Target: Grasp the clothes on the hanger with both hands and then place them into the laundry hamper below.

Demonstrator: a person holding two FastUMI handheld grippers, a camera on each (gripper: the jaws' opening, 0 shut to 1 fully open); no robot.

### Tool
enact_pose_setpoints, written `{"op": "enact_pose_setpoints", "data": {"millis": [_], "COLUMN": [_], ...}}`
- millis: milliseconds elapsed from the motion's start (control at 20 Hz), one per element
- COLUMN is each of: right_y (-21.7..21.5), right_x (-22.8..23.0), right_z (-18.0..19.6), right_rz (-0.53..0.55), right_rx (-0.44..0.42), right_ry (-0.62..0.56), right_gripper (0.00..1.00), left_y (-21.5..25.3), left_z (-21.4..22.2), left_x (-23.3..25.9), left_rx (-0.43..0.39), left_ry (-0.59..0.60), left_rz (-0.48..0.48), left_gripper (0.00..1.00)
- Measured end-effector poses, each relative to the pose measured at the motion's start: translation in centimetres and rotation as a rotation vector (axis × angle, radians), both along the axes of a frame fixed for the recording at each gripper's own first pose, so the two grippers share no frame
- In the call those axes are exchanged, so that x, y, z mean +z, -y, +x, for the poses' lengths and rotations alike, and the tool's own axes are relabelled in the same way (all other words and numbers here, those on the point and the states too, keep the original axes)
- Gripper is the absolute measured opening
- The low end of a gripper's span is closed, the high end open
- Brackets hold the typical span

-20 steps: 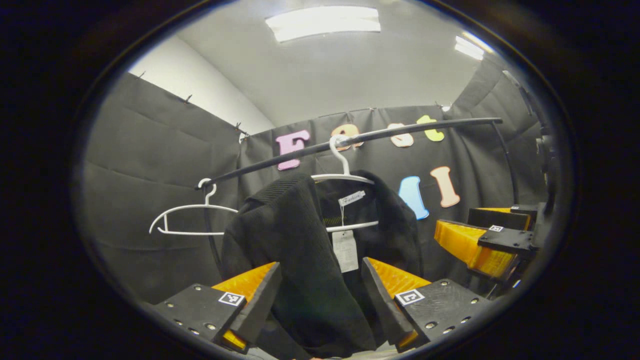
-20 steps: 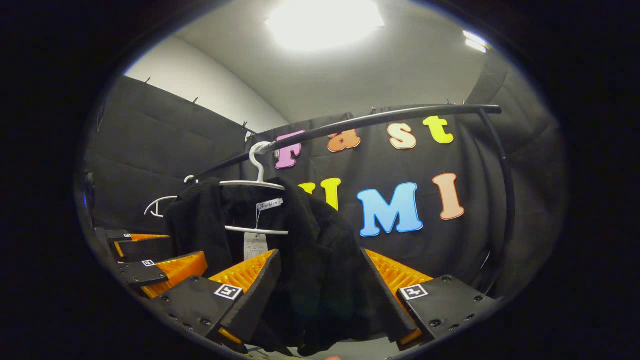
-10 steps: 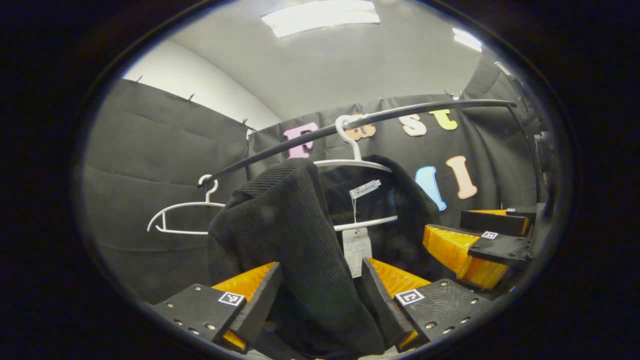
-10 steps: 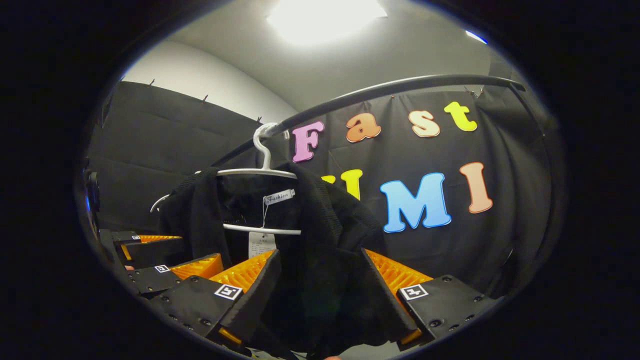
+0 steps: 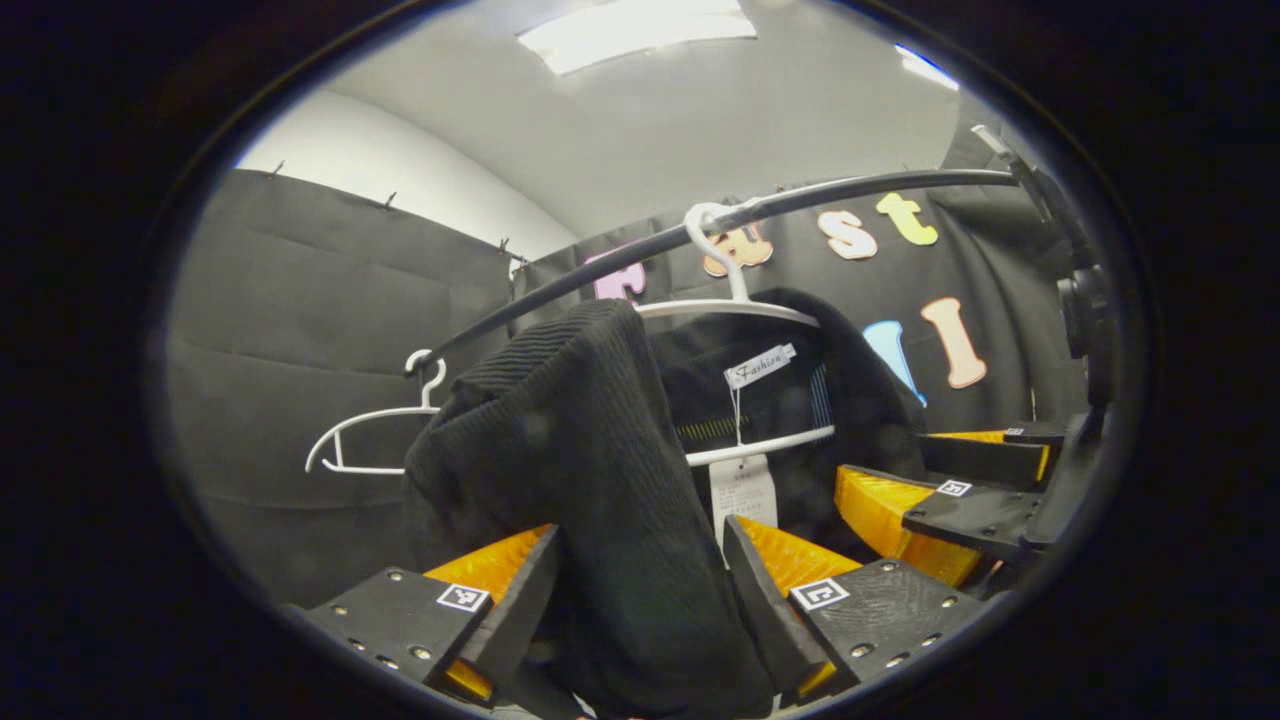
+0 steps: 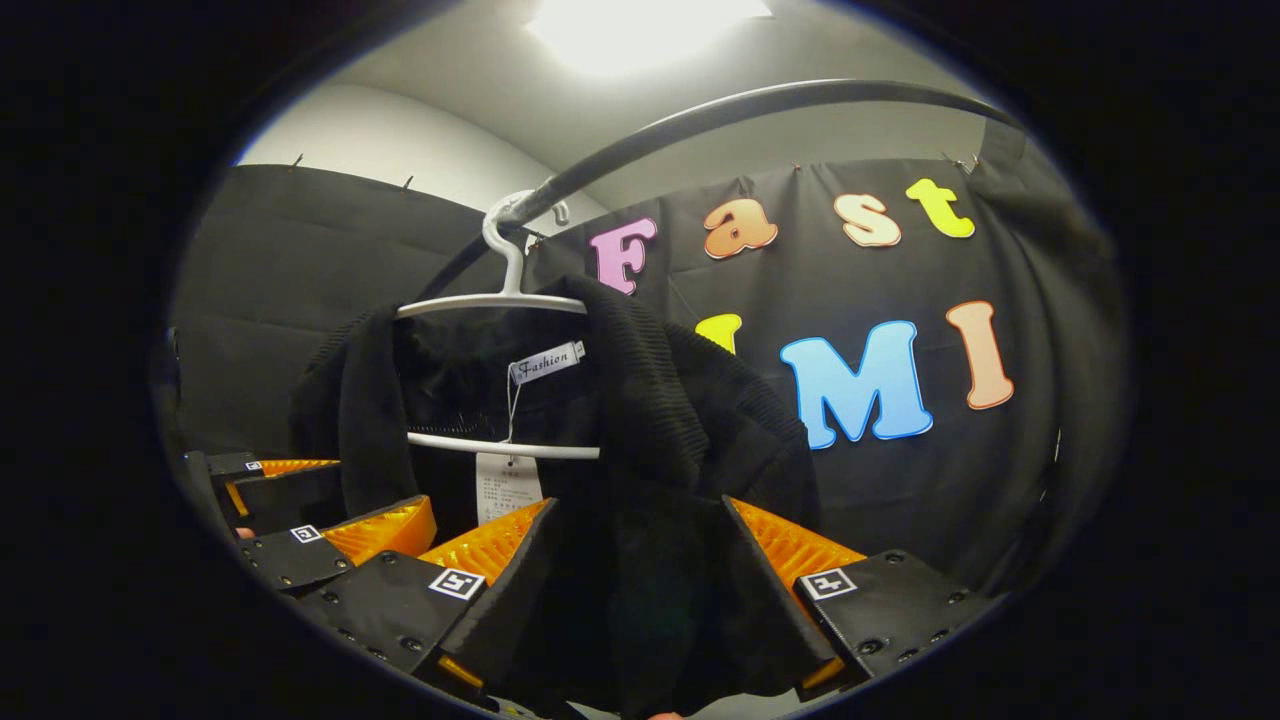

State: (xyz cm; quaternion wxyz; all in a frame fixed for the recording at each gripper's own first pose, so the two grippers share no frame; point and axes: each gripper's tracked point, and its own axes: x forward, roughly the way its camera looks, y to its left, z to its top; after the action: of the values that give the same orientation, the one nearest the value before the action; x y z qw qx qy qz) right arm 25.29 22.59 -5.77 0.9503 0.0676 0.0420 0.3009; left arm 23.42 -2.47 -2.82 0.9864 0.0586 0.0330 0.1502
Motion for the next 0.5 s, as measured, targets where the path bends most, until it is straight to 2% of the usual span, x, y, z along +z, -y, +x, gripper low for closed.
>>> {"op": "enact_pose_setpoints", "data": {"millis": [400,500], "right_y": [-1.1,-1.3], "right_x": [-0.9,-1.2], "right_z": [2.5,2.8], "right_rz": [-0.010,-0.008], "right_rx": [-0.056,-0.069], "right_ry": [-0.031,-0.045], "right_gripper": [0.98,0.98], "left_y": [-0.9,-1.0], "left_z": [1.4,1.0], "left_x": [-0.2,-0.1], "left_rx": [0.069,0.073], "left_ry": [-0.013,-0.011], "left_rz": [0.036,0.035], "left_gripper": [0.94,0.81]}}
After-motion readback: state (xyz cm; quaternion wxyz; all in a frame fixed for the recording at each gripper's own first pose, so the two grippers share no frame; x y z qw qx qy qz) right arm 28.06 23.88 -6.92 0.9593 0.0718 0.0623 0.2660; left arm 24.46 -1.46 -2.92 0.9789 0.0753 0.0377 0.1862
